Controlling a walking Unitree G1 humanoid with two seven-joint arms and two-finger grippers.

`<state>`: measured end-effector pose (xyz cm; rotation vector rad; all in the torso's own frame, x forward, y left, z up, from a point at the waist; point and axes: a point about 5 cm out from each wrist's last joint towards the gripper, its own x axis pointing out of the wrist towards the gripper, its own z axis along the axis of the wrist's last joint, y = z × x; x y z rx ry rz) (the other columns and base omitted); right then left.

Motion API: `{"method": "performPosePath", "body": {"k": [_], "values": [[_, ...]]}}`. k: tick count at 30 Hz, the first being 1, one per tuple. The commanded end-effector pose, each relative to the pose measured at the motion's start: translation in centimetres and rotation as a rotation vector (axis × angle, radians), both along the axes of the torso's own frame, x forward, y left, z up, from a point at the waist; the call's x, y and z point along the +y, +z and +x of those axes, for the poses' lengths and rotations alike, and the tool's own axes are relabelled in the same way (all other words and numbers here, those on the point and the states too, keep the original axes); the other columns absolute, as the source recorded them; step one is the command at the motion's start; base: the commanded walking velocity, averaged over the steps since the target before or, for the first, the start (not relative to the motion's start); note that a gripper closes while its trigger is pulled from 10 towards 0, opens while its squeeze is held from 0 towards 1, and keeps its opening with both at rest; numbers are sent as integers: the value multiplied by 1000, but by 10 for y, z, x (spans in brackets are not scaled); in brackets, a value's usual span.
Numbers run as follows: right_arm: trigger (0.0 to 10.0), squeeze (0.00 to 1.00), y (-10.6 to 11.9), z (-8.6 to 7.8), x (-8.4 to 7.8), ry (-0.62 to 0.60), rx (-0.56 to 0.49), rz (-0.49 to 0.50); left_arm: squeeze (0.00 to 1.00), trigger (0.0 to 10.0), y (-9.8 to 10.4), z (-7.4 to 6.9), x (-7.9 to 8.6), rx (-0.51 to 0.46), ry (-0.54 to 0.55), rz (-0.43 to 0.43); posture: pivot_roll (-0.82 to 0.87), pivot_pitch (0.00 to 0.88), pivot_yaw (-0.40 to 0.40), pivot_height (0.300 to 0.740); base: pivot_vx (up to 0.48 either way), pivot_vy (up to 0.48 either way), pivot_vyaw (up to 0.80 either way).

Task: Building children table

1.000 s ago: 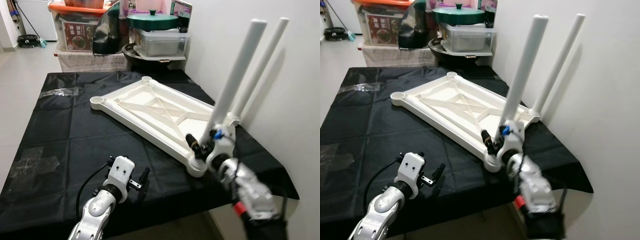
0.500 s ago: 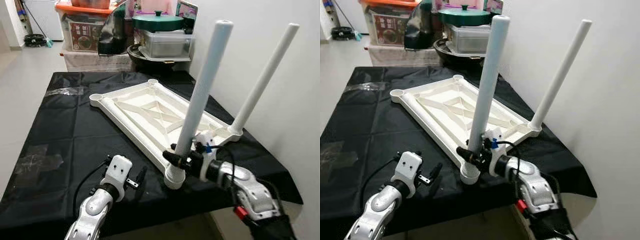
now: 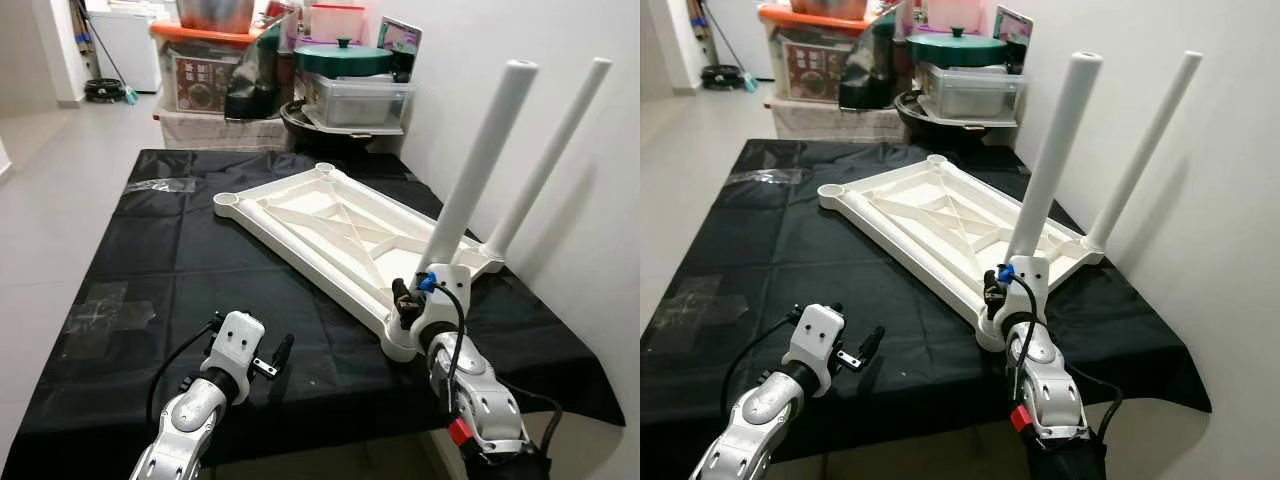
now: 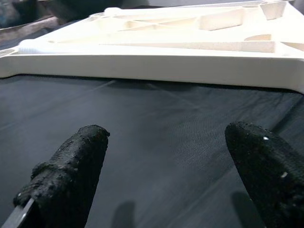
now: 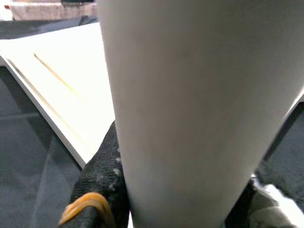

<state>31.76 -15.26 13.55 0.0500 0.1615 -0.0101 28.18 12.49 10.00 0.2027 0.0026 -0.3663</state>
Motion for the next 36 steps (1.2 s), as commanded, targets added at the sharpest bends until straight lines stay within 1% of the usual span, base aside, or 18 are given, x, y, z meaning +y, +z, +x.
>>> {"method": "performPosePath", "body": {"k": [1,4,5,9,13,19,20,21,23,24,26,28,29,31,33,34,35,36], "values": [[10000,1000,-11,-2,2,36,37,15,0,10000,-1,0,-3,4,-12,4,83,0,-118,740,0,0,0],[10000,1000,-2,5,4,100,6,41,0,10000,0,0,-2,2,-12,4,85,0,-119,740,0,0,0],[10000,0,2,8,3,113,1,27,0,10000,0,1,-2,1,-11,4,85,0,-119,740,0,0,0],[10000,0,24,10,10,346,-77,119,0,10000,0,1,-1,1,-9,4,81,0,-118,740,0,0,0],[10000,0,43,-13,17,838,-151,112,0,10000,-1,2,-4,1,-15,2,81,0,-124,740,0,0,0],[10000,0,31,-18,17,928,-95,60,0,10000,0,2,-4,0,-14,2,83,0,-125,740,0,0,0],[706,0,25,-16,17,905,-71,64,0,10000,0,2,-4,-1,-14,3,91,0,-129,740,0,0,0],[0,0,16,-10,15,825,-36,63,0,10000,0,2,-3,-3,-12,3,94,0,-128,740,0,0,0],[0,0,7,-3,12,738,2,59,0,10000,0,2,-2,-4,-10,4,94,0,-128,740,0,0,0],[0,0,-2,9,-3,479,56,37,0,10000,0,2,-2,-5,-9,4,92,0,-125,740,0,0,0],[0,0,-2,9,-3,479,56,37,0,10000,0,2,-2,-5,-9,4,92,0,-125,740,0,0,0],[0,0,-14,12,-29,58,113,-5,0,10000,0,1,-2,-5,-10,5,94,0,-126,740,0,0,0],[0,0,-14,12,-29,58,113,-5,0,10000,0,1,-2,-5,-10,5,94,0,-126,740,0,0,0],[0,0,-16,0,-39,-161,105,-33,0,10000,0,1,-1,-4,-10,5,91,0,-120,740,0,0,0],[0,0,-16,-7,-34,-176,106,-37,0,10000,-1,0,-1,-2,-10,6,91,0,-120,740,0,0,0],[3255,0,-13,-9,-19,-87,93,-71,0,10000,-1,0,-1,-1,-11,6,84,0,-117,740,0,0,0],[10000,0,-11,-9,-15,-63,79,-77,0,10000,-1,0,-1,0,-12,6,84,0,-117,740,0,0,0],[10000,0,-11,-9,-15,-63,79,-77,0,10000,-1,0,-1,0,-12,6,84,0,-117,740,0,0,0]]}}
